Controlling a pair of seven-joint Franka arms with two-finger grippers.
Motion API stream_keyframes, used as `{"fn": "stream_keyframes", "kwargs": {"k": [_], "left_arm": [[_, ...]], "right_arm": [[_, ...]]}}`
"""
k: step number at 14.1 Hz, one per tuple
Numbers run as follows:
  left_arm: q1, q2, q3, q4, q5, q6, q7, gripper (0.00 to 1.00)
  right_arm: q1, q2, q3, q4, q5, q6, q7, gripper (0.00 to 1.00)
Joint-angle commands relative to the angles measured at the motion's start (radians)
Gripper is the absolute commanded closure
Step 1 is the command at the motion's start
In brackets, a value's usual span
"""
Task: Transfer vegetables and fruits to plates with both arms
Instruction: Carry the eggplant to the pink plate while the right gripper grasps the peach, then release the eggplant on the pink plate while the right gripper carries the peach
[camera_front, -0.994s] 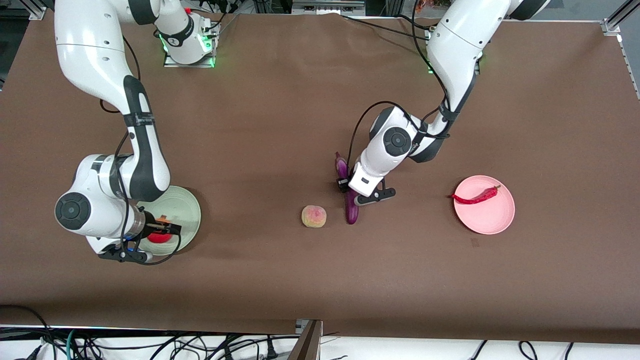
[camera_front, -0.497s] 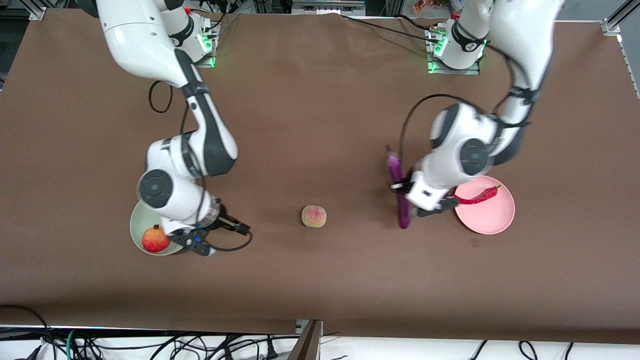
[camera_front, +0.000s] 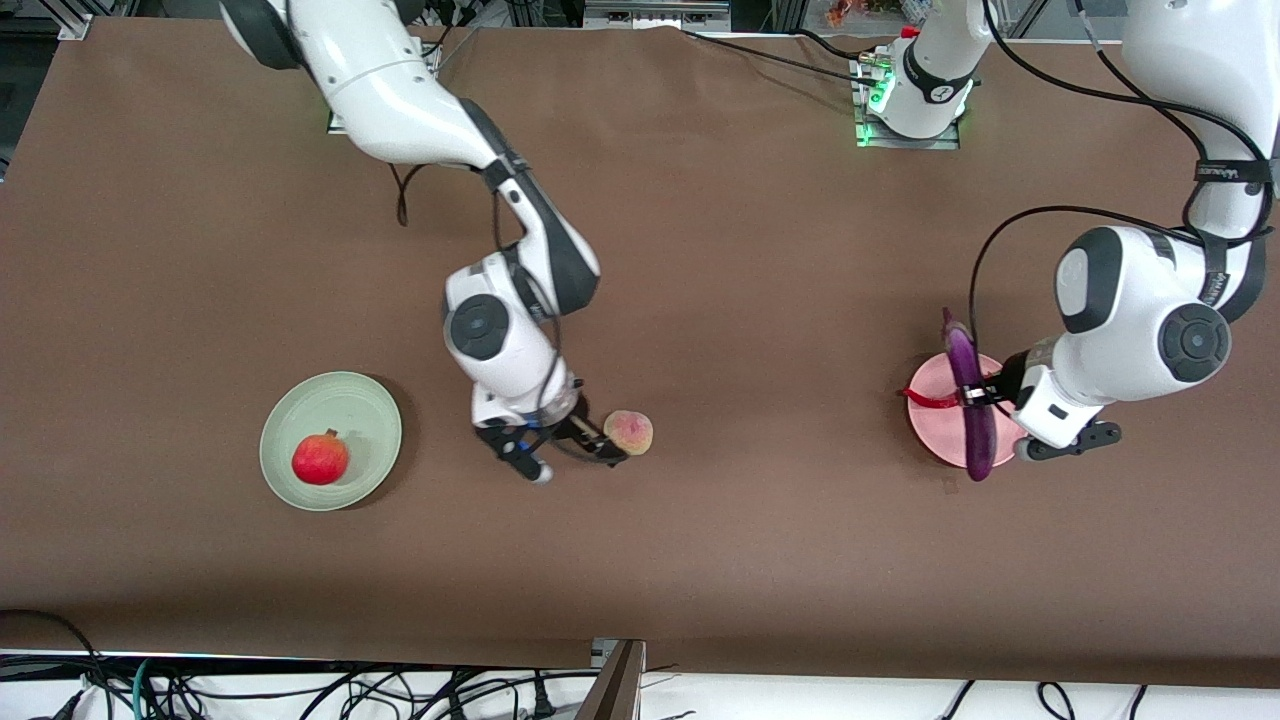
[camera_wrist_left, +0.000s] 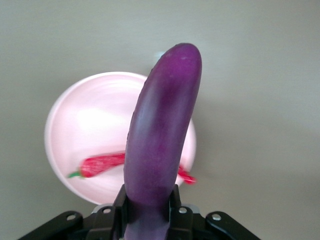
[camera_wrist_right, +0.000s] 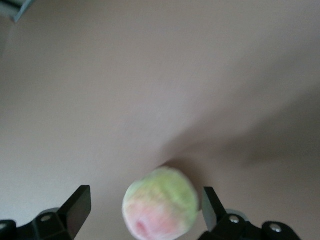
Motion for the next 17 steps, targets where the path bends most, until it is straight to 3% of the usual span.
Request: {"fn": "stream_keyframes", "kwargs": {"k": [1,5,6,8,9,10,12,13,17], "left_arm": [[0.023,0.046,-0.006,-0.009,0.042,-0.002,0.007,0.98],[0.023,0.097,-0.004,-0.014,0.045,0.006,-0.053,0.97],[0.023,0.108,0.001,-0.014,0.045,0.006,-0.055,0.84],[0.021,0.112,0.008,-0.009,0.045,0.006,-0.053,0.04],[0.021,0.106,0.008,-0.005,0.045,0.0,-0.053,0.0],[0.021,0.102,0.008,-0.002,0.045,-0.006,-0.053,0.0],[0.021,0.077,0.008,0.006,0.045,-0.006,-0.052,0.0],[0.023,0.044,0.008,0.023,0.045,-0.006,-0.037,0.0],[0.023,-0.032,0.002,0.216,0.039,-0.147,-0.024,0.0]], "right_arm": [[0.029,0.071,-0.016,0.09,-0.017,0.027,0.075,0.02],[0.069,0.131,-0.027,0.087,-0.054,0.108,0.093,0.02],[0.071,0.137,-0.025,0.083,-0.068,0.11,0.095,0.01],[0.077,0.146,-0.025,0.08,-0.072,0.111,0.101,0.02],[0.08,0.152,-0.025,0.08,-0.072,0.113,0.109,0.03],[0.081,0.154,-0.025,0.078,-0.072,0.111,0.107,0.17],[0.081,0.149,-0.027,0.077,-0.081,0.11,0.089,0.75],[0.077,0.145,-0.027,0.076,-0.095,0.102,0.083,1.0],[0.005,0.047,-0.028,0.076,-0.085,-0.123,-0.064,1.0]]}}
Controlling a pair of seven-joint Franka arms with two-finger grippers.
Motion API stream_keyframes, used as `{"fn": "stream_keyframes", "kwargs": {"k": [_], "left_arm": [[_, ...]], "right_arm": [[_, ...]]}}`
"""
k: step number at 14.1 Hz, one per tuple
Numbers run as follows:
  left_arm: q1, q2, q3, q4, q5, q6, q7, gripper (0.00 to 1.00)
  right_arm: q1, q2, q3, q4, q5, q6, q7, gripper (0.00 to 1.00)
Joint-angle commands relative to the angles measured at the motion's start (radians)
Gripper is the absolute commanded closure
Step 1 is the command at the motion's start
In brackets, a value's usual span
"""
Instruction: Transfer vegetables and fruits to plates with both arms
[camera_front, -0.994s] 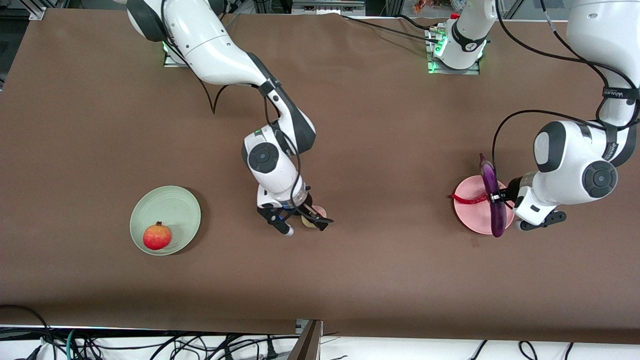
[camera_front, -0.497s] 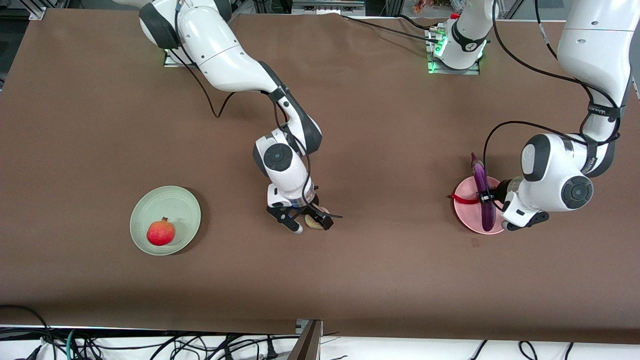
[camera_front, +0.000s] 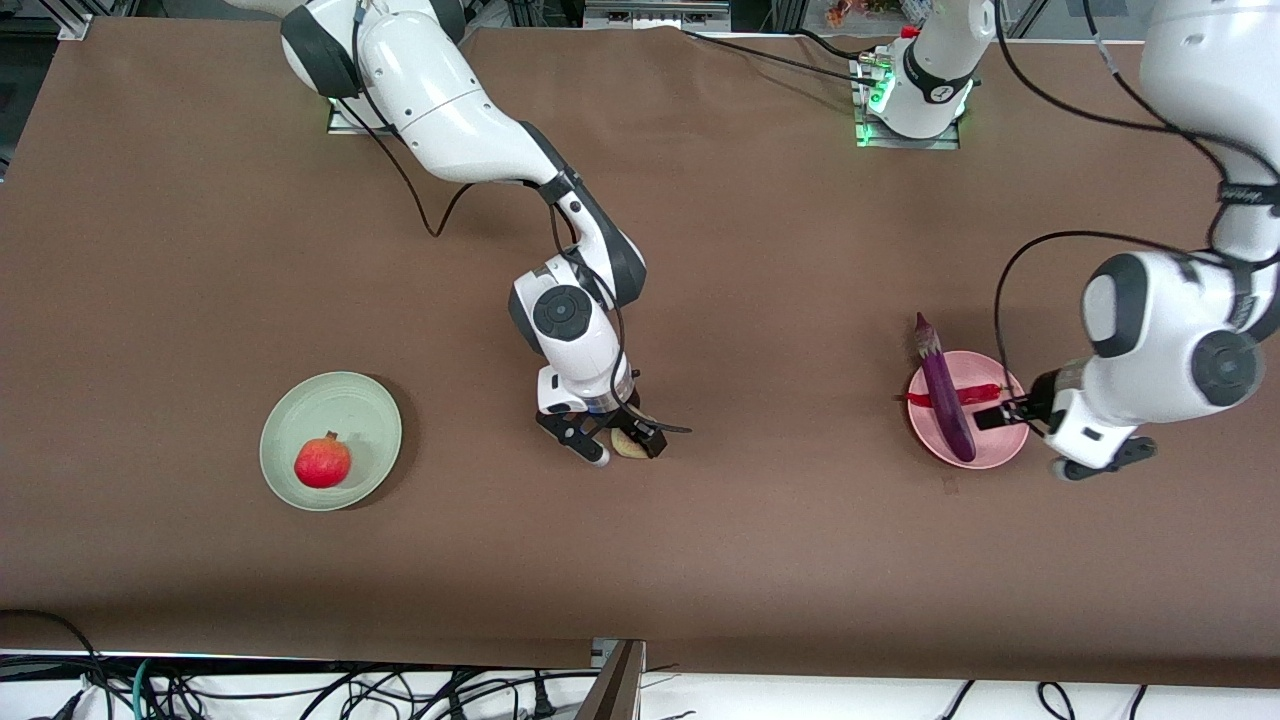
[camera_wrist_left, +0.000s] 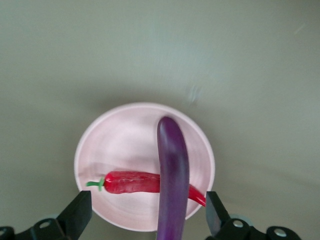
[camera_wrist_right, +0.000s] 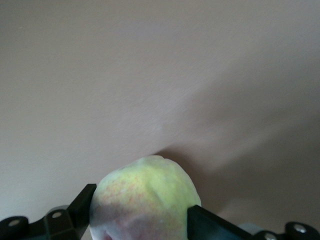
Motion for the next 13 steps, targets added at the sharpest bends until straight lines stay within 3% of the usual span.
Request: {"fn": "stream_keyframes", "kwargs": {"k": [1,5,8,11,13], "left_arm": [[-0.001,-0.08,-0.008,0.116,0.011,-0.165,0.008,0.0],[0.022,-0.105,-0.009,0.296,0.009,-0.25,0.01,0.0],[0.019,-0.189,-0.012,0.309,-0.047,-0.455,0.021,0.0],[-0.016,-0.328,0.006,0.148,-0.05,-0.534,0.147,0.0],[-0.164,-0.42,0.117,-0.001,-0.034,-0.525,0.249,0.0]], "right_arm": [[-0.093,-0.092,0.008,0.003,-0.003,-0.187,-0.171,1.0],[-0.26,-0.206,-0.003,-0.035,-0.006,-0.454,-0.594,1.0],[-0.396,-0.276,-0.037,-0.147,-0.004,-0.474,-0.939,1.0],[-0.452,-0.298,-0.046,-0.225,-0.001,-0.464,-1.024,1.0],[-0.469,-0.295,-0.044,-0.256,0.002,-0.433,-1.024,1.0]]}}
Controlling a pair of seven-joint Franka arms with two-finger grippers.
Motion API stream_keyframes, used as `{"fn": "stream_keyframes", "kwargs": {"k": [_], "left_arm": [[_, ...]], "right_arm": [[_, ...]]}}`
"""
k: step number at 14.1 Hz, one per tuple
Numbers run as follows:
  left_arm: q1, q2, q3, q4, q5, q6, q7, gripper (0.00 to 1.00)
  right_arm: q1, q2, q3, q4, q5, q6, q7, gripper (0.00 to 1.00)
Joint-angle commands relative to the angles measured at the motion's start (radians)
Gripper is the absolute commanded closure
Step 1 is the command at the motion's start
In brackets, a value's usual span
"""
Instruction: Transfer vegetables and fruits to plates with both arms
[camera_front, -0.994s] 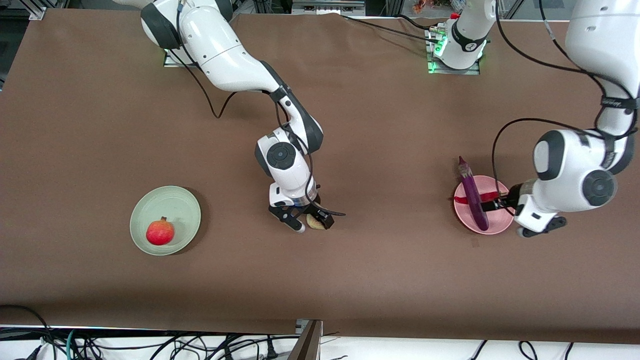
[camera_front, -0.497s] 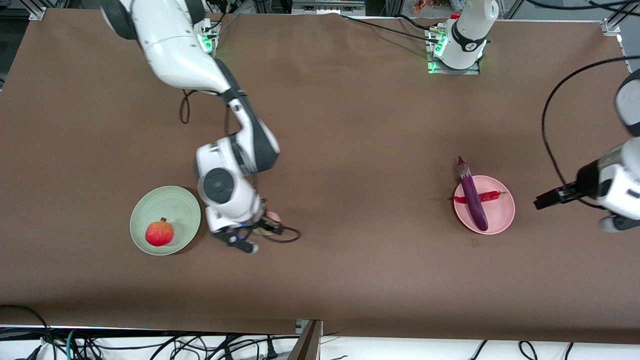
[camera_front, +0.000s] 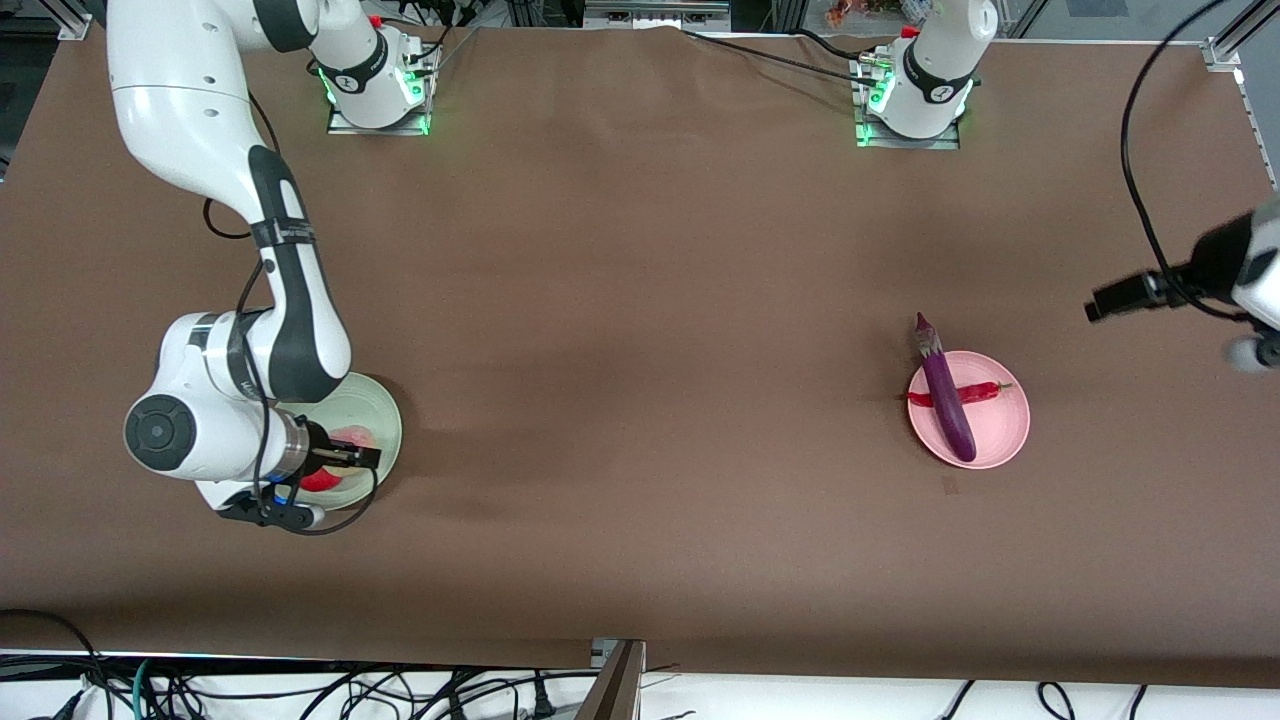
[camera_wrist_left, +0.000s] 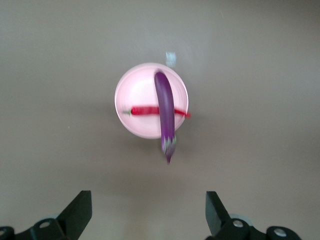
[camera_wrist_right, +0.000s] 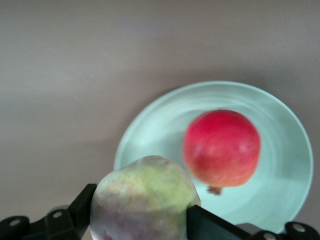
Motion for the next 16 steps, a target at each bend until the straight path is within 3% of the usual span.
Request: {"fn": "stream_keyframes", "kwargs": {"k": [1,2,3,4,7,9,11,16], "left_arm": [[-0.158,-0.173,0.136,-0.267,0.019,0.092,0.102,0.0],[-0.174,-0.199,0.147,-0.301,0.016,0.119,0.111,0.0],[-0.192,-0.236,0.147,-0.343,0.018,0.121,0.107,0.0],[-0.22,-0.279,0.14,-0.39,0.037,0.121,0.087,0.0],[-0.182,-0.293,0.124,-0.359,0.028,0.159,0.064,0.0],[-0.142,-0.296,0.117,-0.348,-0.045,0.222,0.073,0.0],[-0.079,-0.298,0.057,-0.335,-0.033,0.223,0.102,0.0],[-0.068,-0.269,0.054,-0.334,-0.002,0.231,0.163,0.0]], "right_arm": [[-0.005,-0.045,0.007,-0.106,0.024,0.055,-0.021,1.0],[-0.009,-0.047,0.007,-0.126,0.044,0.075,-0.054,0.65],[-0.014,-0.047,0.007,-0.129,0.048,0.079,-0.067,0.19],[-0.023,-0.05,0.007,-0.126,0.049,0.071,-0.065,0.01],[-0.016,-0.114,0.006,-0.123,0.045,0.03,-0.059,0.0],[-0.004,-0.18,0.004,-0.118,0.023,-0.048,-0.016,0.0],[0.012,-0.287,0.006,-0.12,-0.026,-0.142,0.045,0.0],[0.012,-0.592,0.006,-0.14,-0.104,-0.41,0.041,0.0]]}}
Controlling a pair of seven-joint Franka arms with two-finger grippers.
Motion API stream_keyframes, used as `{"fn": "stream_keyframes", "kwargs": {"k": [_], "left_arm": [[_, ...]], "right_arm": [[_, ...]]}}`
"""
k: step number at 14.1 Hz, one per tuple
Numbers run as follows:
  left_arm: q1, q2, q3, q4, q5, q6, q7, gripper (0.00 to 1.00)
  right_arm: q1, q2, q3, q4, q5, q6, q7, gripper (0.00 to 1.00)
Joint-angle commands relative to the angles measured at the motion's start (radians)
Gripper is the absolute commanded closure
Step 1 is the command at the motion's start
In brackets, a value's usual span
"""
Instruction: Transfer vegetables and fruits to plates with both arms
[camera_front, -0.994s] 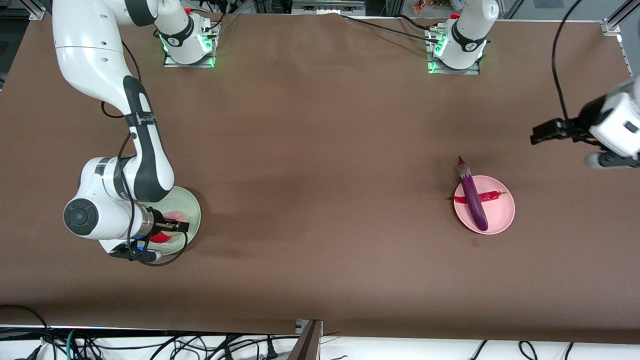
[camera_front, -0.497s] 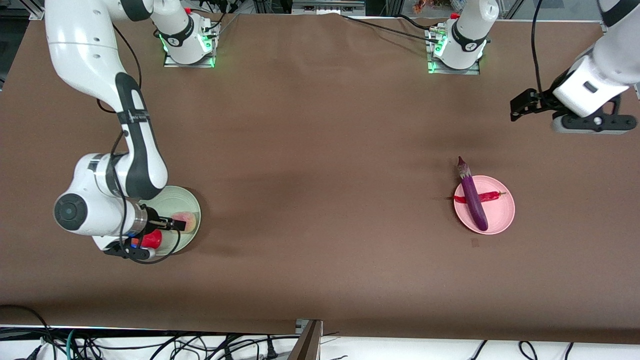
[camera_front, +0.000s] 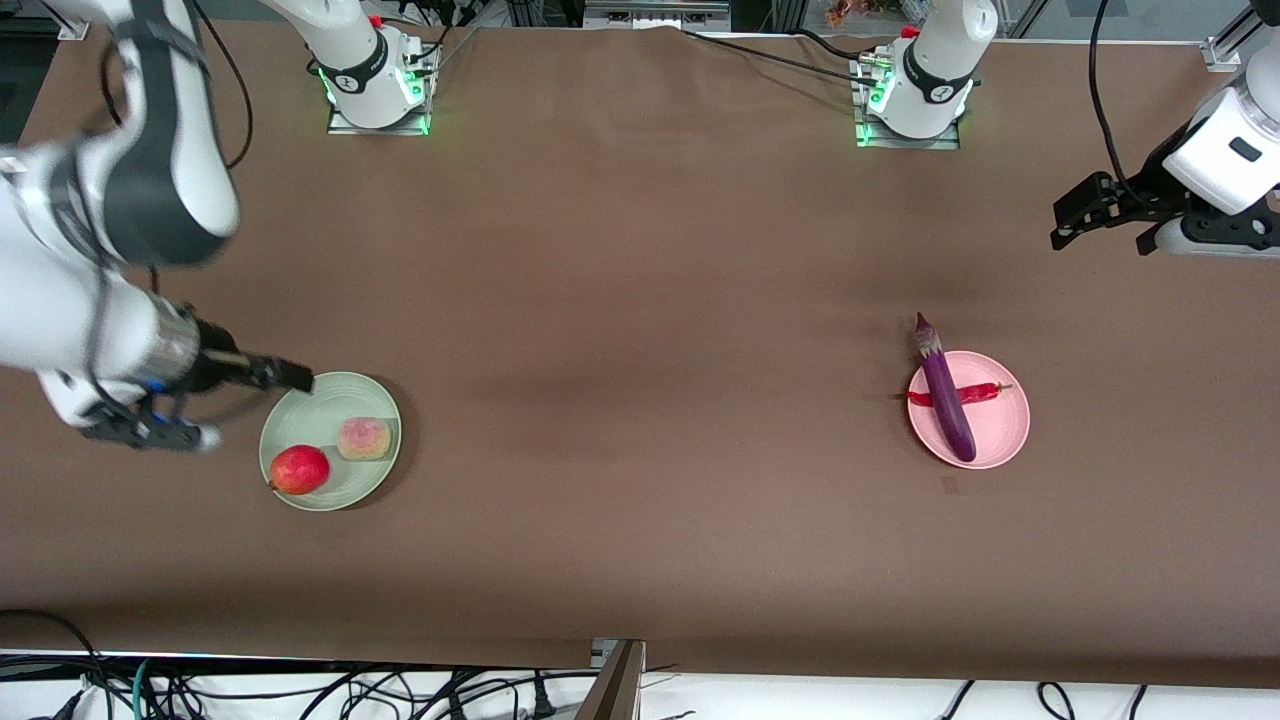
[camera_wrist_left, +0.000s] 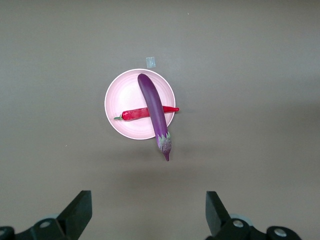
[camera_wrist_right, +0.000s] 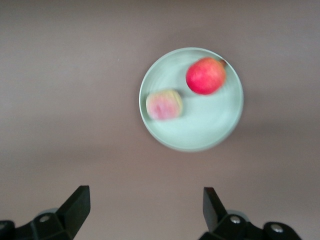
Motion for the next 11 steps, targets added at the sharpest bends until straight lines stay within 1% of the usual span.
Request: {"fn": "stream_keyframes", "kwargs": {"k": [1,2,3,4,5,6,8,11], "left_arm": [[0.024,0.008,-0.01,0.003,0.025,0.012,0.034,0.0],[0.028,0.007,-0.01,0.003,0.045,0.012,0.034,0.0],[0.03,0.005,-0.01,0.004,0.045,0.006,0.032,0.0],[0.03,-0.002,-0.01,0.003,0.044,0.002,0.032,0.0],[0.033,-0.004,-0.003,0.003,0.039,0.0,0.034,0.0],[0.035,-0.004,0.008,0.003,0.033,0.001,0.034,0.0],[0.035,-0.002,0.01,0.003,0.031,0.0,0.032,0.0],[0.038,-0.004,0.01,0.004,0.033,-0.003,0.032,0.0]], "right_arm": [[0.001,-0.194,0.005,-0.126,-0.064,-0.068,0.005,0.0],[0.001,-0.267,0.01,-0.222,-0.084,-0.032,0.005,0.0],[0.001,-0.341,0.012,-0.325,-0.099,0.035,0.004,0.0],[0.001,-0.372,0.015,-0.373,-0.104,0.065,0.004,0.0],[0.002,-0.368,0.016,-0.361,-0.107,0.062,0.002,0.0],[0.012,-0.354,0.024,-0.331,-0.133,0.056,0.001,0.0],[0.013,-0.333,0.024,-0.285,-0.151,0.033,0.001,0.0],[0.015,-0.325,0.03,-0.28,-0.15,0.031,-0.005,0.0]]}}
